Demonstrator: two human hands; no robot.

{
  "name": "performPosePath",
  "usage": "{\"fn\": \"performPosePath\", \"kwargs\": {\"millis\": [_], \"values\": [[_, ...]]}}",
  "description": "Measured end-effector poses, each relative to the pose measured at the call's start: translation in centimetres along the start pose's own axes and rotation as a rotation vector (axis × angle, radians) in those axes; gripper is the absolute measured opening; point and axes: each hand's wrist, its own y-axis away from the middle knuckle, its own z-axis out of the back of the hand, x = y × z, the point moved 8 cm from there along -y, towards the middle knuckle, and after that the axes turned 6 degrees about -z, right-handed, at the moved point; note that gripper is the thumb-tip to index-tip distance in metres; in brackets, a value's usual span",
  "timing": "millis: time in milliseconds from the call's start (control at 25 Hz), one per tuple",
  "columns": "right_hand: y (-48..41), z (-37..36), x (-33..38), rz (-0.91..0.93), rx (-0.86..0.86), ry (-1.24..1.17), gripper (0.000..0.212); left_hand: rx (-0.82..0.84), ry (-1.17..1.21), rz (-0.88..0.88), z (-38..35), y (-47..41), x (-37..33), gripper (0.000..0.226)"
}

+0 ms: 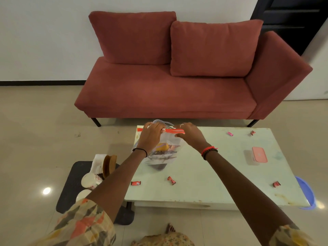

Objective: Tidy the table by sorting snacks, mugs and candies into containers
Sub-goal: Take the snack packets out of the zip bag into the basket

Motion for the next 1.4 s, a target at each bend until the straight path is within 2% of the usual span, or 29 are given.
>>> {"fn": "performPosePath", "kwargs": {"millis": [80,320,600,760,840,960,1080,1280,1400], "values": [[-0.3,-0.8,1.0,-0.009,-0.008,-0.033,0.021,-0.002,-0.054,-0.002,0.3,0.5,0.3,0.019],[-0.8,-1.5,2.9,0.02,-0.026,-0.11,0.018,0.03,-0.267,0.039,1.0,2.0,2.9,0.02],[-1.0,-0.4,1.5,-0.02,0.002,-0.15,0.017,0.098,-0.214,0.147,1.7,2.8,6.1,0.023],[-1.1,-0.7,0.8,-0.083,0.143,-0.236,0.018,0.015,0.051,0.125,2.2,1.7,5.2,0.019],[-1.0,-0.9,0.8,-0.095,0.201,-0.317,0.018,-0.011,0.094,0.093,2.3,1.2,4.2,0.019],[-1.0,-1.5,1.7,-0.09,0.225,-0.351,0.022,0.023,0.04,0.038,1.6,1.0,3.0,0.02],[-1.3,-2.3,2.3,-0.083,0.173,-0.291,0.023,0.025,-0.07,0.026,1.6,1.0,3.3,0.022],[-2.4,-3.6,1.4,-0.17,0.161,-0.268,0.025,0.025,-0.196,0.058,1.6,2.2,5.2,0.025],[-2.7,-3.7,2.8,-0.102,0.156,-0.258,0.023,0.02,-0.197,0.06,1.5,2.4,4.9,0.025]]}}
